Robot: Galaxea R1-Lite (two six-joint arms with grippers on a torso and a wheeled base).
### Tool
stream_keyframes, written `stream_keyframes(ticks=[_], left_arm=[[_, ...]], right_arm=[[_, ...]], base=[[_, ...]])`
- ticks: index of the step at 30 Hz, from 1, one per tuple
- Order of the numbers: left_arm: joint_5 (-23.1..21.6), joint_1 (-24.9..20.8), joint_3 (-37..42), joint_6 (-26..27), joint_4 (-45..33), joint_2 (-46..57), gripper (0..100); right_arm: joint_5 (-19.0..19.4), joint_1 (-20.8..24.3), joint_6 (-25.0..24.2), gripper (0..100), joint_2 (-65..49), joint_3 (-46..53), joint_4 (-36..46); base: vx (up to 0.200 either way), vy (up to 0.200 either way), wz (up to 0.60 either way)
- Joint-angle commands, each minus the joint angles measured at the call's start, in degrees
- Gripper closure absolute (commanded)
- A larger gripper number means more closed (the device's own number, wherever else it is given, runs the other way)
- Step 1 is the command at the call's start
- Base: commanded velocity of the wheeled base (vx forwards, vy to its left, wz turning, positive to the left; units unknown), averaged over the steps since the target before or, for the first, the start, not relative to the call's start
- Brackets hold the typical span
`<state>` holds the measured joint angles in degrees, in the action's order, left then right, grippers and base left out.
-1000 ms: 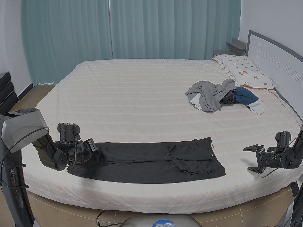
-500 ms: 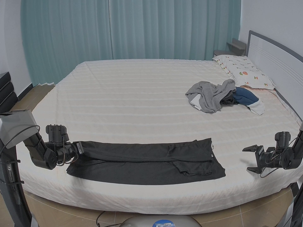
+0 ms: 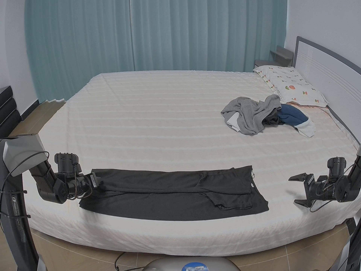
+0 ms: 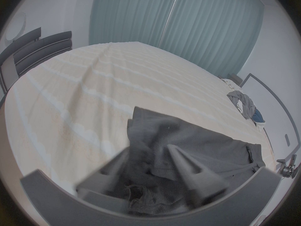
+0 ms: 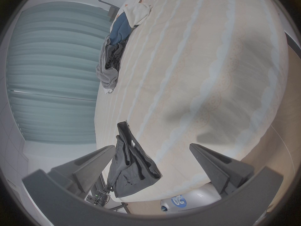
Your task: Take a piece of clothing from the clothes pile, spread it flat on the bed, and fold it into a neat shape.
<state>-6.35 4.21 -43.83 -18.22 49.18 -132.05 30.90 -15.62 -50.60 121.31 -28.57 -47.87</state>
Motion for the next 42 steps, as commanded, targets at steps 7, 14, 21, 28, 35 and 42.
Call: stream_keyframes(ticks=[7, 14, 21, 28, 35, 42], left_arm=[[-1.0, 0.8, -0.8, -1.6, -0.4, 2.3, 0], [-4.5, 0.3, -2.1, -1.7, -0.5, -1.5, 0], [-4.5, 0.4, -2.2, -0.8, -0.1, -3.3, 0], [-4.5, 0.2, -0.6, 3.9, 0.5, -4.1, 0], [-4.5, -0.8, 0.4, 3.8, 0.6, -4.1, 100], [-4.3, -1.4, 0.5, 2.8, 0.7, -3.5, 100]], right_arm=[[0.0, 0.1, 0.0, 0, 0.0, 0.1, 0.0], [0.0, 0.1, 0.1, 0, 0.0, 0.1, 0.0], [0.0, 0.1, 0.1, 0, 0.1, 0.1, 0.0], [0.0, 0.1, 0.1, 0, 0.1, 0.1, 0.0], [-0.1, 0.1, 0.2, 0, 0.1, 0.1, 0.0], [0.0, 0.1, 0.2, 0, 0.1, 0.1, 0.0]], base=[[0.0, 0.0, 0.0], [0.0, 0.0, 0.0], [0.0, 0.0, 0.0], [0.0, 0.0, 0.0], [0.0, 0.0, 0.0], [0.0, 0.0, 0.0]])
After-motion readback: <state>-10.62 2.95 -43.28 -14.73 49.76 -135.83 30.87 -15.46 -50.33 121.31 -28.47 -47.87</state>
